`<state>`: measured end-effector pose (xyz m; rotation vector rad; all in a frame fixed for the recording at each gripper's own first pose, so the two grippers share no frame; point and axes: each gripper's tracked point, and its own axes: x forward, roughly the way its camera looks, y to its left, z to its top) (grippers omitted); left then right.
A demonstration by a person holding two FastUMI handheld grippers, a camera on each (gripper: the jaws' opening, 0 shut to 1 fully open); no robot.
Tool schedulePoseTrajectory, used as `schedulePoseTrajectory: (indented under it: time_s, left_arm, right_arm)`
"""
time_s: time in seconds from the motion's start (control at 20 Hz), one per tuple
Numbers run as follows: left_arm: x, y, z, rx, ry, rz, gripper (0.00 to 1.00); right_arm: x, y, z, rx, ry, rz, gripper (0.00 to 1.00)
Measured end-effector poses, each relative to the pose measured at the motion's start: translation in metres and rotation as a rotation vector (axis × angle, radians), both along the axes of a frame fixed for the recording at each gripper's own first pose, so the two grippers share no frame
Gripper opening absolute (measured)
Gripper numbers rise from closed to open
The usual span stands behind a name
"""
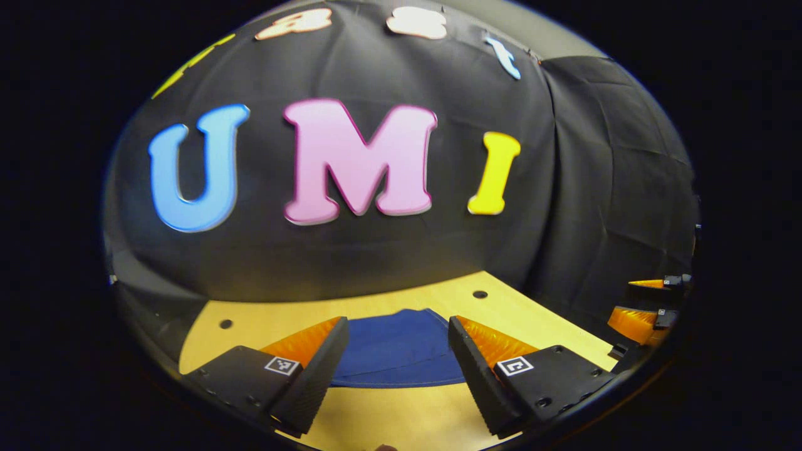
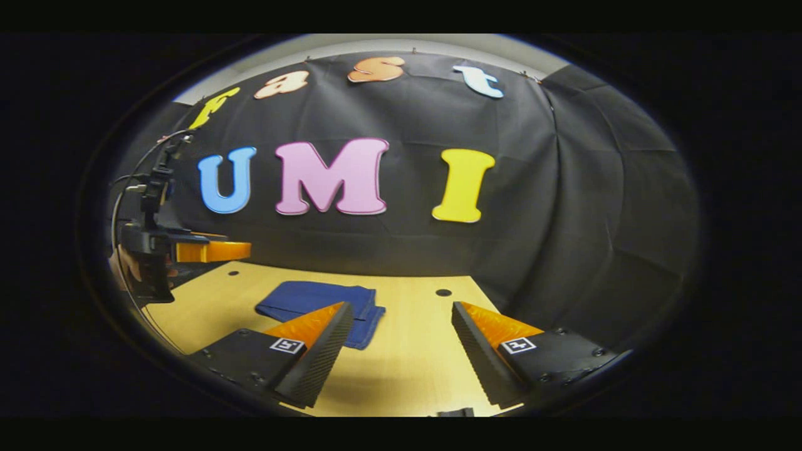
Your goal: Grasp the waist and the cuffs of the jeans and fold them to make the two legs overlap; first hold the waist and fold one-third of the jeans toward the cuffs, then hold the cuffs and fold the remaining one-third in the same direction to finish folding.
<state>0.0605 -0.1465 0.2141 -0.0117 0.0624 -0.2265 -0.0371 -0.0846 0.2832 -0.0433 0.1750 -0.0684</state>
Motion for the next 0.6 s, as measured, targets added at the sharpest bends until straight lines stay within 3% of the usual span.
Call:
schedulePoseTrajectory:
  time_s: [0.1,0.35,0.6]
  left_arm:
    - [-0.043,0.027,0.017,-0.025,-0.052,0.042,0.95]
    - [-0.14,0.089,0.031,-0.04,-0.159,0.177,0.99]
    - [-0.212,0.1,-0.007,-0.131,-0.116,0.204,0.98]
  right_arm:
    - [-0.018,0.027,0.02,-0.004,-0.027,0.022,0.97]
    - [-0.066,0.092,0.053,-0.012,-0.087,0.076,0.97]
    - [-0.111,0.139,0.043,-0.021,-0.082,0.124,0.97]
